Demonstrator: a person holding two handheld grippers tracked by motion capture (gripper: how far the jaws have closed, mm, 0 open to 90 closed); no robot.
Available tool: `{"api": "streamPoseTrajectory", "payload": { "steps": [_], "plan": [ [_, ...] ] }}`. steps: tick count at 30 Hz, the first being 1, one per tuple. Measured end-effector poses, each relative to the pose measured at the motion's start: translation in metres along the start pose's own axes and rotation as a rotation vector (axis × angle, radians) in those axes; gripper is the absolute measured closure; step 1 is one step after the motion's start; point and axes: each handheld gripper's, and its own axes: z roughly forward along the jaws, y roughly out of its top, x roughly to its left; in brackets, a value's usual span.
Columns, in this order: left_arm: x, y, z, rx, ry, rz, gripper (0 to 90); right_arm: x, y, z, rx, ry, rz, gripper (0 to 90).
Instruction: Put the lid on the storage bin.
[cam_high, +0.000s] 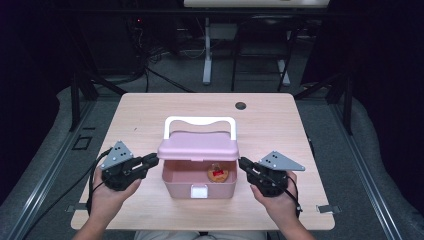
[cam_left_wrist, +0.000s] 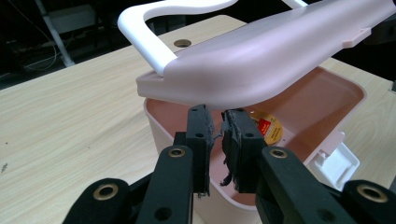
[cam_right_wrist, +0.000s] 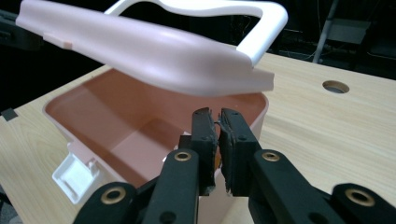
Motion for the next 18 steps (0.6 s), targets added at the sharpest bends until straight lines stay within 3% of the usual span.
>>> {"api": "streamPoseTrajectory", "payload": {
  "steps": [5,11,18],
  "plan": [
    [-0.001,-0.002,0.000,0.000,0.001,-0.002,80.0,-0.002,-0.007,-0.002,0.018,-0.013,0.007,85.0],
    [-0.002,-0.009,0.001,0.011,-0.005,-0.007,80.3,-0.015,-0.011,-0.004,0.014,-0.039,0.061,86.0],
    [-0.002,-0.018,0.001,0.024,-0.014,-0.017,80.3,-0.016,-0.012,-0.004,0.013,-0.047,0.058,85.9]
  ]
}}
